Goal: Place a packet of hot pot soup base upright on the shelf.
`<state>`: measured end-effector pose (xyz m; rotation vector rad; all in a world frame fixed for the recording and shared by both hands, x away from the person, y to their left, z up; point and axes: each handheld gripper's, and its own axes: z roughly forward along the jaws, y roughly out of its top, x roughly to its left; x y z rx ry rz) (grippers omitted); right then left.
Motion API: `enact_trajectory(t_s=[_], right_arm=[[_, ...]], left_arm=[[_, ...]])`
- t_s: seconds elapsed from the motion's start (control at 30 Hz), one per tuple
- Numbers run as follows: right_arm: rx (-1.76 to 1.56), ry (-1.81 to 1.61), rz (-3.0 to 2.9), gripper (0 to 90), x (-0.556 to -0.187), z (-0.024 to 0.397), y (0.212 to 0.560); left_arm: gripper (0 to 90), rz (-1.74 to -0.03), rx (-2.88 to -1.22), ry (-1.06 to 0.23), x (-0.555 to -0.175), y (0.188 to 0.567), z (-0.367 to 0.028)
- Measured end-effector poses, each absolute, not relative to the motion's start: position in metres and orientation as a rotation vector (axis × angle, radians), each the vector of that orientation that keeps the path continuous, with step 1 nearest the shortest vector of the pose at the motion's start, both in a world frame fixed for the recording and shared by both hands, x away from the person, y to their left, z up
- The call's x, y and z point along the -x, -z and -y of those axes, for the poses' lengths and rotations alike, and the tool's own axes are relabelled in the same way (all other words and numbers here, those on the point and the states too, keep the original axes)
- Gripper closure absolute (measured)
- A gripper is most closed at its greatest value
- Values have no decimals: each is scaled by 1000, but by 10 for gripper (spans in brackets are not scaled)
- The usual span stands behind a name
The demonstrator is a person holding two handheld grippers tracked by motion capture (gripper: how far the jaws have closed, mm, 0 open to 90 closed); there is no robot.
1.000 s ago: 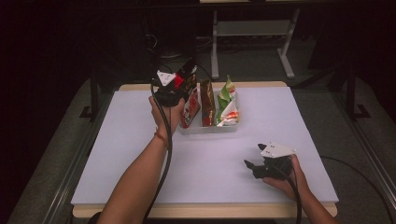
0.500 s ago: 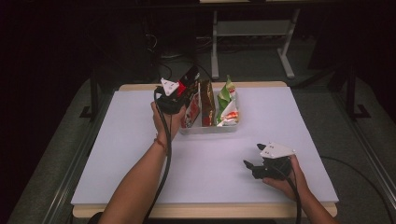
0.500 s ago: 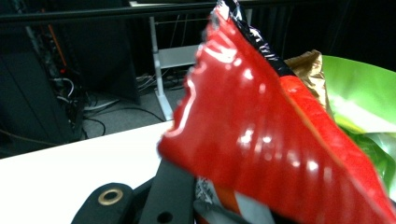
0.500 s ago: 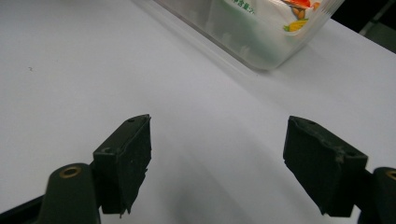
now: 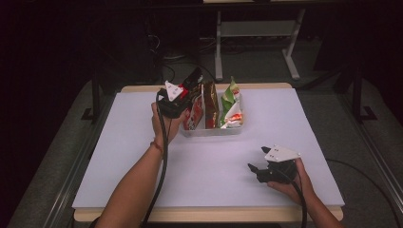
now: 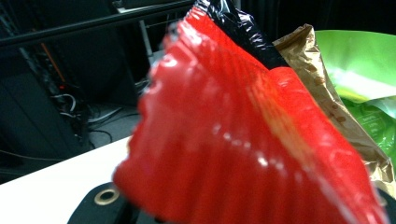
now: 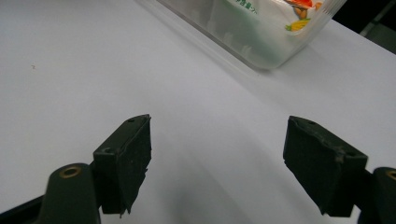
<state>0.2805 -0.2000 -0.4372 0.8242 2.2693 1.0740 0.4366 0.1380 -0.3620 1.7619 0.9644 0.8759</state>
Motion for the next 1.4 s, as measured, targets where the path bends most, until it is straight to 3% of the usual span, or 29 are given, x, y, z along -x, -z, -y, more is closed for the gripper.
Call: enact_trajectory(t_s=[0.13, 0.9, 1.4], right_arm=[[-828, -1070, -2272, 229, -280, 200, 438], [-812, -1058, -2285, 230, -281, 197, 439], [-810, -1059, -2269, 246, -280, 196, 437]], left_arm=[[780, -914, -1815, -924, -439, 361, -136], [688, -885, -1812, -806, -436, 366, -144], [499, -834, -1853, -727, -427, 370, -159]])
